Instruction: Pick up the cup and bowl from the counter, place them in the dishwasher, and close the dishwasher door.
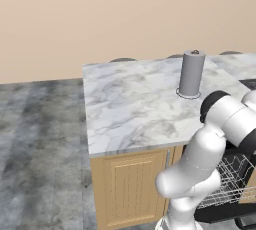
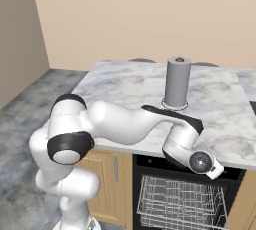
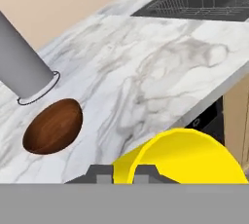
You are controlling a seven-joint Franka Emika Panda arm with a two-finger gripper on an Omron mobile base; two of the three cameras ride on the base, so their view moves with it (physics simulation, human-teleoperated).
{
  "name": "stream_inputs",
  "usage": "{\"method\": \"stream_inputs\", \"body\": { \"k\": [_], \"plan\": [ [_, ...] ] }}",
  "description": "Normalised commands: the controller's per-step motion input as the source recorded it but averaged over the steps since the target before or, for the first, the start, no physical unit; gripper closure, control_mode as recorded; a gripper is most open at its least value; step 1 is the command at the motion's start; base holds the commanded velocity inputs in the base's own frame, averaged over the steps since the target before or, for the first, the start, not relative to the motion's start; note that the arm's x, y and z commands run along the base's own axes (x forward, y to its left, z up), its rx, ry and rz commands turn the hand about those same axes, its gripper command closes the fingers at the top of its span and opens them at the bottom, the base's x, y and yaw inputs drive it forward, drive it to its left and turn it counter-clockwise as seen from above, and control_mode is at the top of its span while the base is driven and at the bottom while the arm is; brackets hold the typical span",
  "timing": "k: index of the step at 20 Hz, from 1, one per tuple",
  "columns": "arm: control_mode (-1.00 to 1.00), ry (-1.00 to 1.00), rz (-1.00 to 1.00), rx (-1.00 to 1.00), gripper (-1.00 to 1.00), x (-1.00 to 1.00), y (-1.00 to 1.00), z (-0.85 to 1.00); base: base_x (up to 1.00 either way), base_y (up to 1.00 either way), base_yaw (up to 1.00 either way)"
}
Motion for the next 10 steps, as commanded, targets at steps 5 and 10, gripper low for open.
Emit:
{"method": "stream_inputs", "body": {
  "k": [5, 10],
  "plan": [
    [-1.00, -0.10, 0.00, 0.27, 1.00, -0.34, -0.15, -0.03, 0.00, 0.00, 0.00],
    [-1.00, -0.03, 0.00, 0.23, 1.00, -0.32, 0.00, -0.21, 0.00, 0.00, 0.00]
  ]
}}
